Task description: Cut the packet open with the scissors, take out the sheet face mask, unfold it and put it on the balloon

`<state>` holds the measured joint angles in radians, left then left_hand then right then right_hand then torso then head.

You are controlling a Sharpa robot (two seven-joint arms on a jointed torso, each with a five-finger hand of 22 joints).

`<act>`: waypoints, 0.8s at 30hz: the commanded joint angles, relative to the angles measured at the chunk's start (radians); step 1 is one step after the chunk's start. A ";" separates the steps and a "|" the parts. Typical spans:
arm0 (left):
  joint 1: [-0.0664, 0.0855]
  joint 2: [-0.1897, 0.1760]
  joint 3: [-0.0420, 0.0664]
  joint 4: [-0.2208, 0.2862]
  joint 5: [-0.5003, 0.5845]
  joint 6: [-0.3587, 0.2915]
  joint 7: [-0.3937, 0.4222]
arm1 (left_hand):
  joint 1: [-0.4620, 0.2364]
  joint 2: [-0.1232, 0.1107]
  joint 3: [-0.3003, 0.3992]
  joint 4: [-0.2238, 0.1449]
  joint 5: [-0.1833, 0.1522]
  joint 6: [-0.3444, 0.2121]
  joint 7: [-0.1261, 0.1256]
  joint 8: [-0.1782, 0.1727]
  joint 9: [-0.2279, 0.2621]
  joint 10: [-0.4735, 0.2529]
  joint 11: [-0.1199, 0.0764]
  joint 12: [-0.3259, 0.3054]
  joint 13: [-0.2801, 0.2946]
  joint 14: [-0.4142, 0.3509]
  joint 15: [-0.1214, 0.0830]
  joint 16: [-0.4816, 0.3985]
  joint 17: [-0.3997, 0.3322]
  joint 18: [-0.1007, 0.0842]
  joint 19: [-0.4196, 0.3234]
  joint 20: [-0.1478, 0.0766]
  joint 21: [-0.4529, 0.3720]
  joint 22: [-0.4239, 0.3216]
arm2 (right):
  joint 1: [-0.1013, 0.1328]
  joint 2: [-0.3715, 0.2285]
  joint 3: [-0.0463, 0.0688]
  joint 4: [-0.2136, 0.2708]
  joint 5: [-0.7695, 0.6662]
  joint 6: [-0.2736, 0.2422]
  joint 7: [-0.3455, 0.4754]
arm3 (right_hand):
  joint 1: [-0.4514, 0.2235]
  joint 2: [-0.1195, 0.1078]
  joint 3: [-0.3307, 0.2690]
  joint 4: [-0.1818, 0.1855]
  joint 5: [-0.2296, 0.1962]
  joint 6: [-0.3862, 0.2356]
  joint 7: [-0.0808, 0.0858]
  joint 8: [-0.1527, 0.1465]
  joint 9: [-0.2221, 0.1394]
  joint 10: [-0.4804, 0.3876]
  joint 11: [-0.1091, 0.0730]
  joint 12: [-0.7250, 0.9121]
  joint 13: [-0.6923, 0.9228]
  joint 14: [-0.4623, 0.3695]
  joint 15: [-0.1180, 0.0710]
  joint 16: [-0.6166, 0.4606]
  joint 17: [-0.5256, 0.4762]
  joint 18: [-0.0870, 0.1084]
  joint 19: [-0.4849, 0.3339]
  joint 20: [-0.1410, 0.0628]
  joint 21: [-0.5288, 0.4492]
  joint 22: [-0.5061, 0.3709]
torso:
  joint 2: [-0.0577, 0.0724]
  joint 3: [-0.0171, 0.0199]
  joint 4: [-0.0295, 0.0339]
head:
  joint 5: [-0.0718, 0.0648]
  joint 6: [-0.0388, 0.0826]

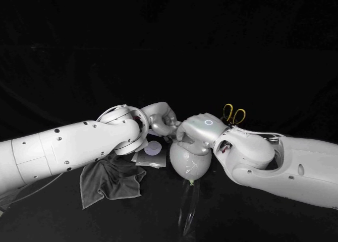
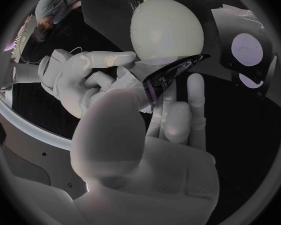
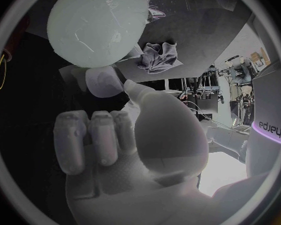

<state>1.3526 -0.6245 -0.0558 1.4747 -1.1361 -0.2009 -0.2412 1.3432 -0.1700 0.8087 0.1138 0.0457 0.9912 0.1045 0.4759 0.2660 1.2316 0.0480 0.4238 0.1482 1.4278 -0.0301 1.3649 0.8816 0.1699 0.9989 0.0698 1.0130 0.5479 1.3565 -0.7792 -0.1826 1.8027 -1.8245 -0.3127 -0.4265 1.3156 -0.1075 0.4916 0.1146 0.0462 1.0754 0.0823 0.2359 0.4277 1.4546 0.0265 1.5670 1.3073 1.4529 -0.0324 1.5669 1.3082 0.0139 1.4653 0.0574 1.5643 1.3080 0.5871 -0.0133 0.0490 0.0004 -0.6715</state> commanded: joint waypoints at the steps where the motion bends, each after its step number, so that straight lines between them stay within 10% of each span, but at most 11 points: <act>1: 0.001 0.002 0.001 0.000 0.000 -0.004 0.005 | -0.004 0.010 0.006 -0.001 0.003 0.008 -0.001 0.021 0.049 0.025 -0.017 -0.001 0.000 -0.002 -0.007 0.004 -0.001 0.014 -0.001 -0.008 0.004 0.001 | 0.000 -0.006 0.001 0.014 -0.004 -0.064 0.022 | 0.007 -0.002 0.001 -0.009 0.002 0.011 -0.004 0.009 0.002 0.116 -0.020 0.004 0.263 0.118 -0.019 0.004 0.263 -0.014 0.106 0.001 0.006 0.263 | 0.000 0.0000 0.0003 | -0.001 0.002; 24: 0.001 0.004 0.001 0.002 0.000 -0.001 0.004 | -0.005 0.009 0.008 -0.002 0.003 0.007 0.000 0.021 0.049 0.026 -0.017 -0.001 -0.001 -0.001 -0.007 0.004 -0.003 0.014 0.000 -0.008 0.005 0.002 | 0.001 -0.068 0.005 0.082 -0.001 -0.174 0.052 | 0.039 -0.015 0.034 -0.068 0.002 0.008 -0.001 0.035 0.013 0.116 -0.020 0.004 0.263 0.118 -0.024 0.004 0.263 -0.014 0.106 -0.006 0.006 0.263 | -0.001 -0.0001 0.0000 | -0.002 0.007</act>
<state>1.3528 -0.6233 -0.0557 1.4744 -1.1365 -0.2009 -0.2425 1.3391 -0.1664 0.8125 0.1099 0.0457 0.9945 0.1038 0.4759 0.2660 1.2316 0.0479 0.4211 0.1464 1.4278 -0.0298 1.3648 0.8796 0.1686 0.9989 0.0698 1.0129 0.5486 1.3571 -0.8467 -0.1786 1.8849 -1.8183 -0.4670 -0.3771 1.3566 -0.1176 0.5266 0.0488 0.0460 1.0817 0.0852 0.2699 0.4422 1.4561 0.0176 1.5673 1.3079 1.4492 -0.0362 1.5673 1.3075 0.0139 1.4622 0.0576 1.5672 1.3080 0.5873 -0.0135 0.0493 -0.0012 -0.6651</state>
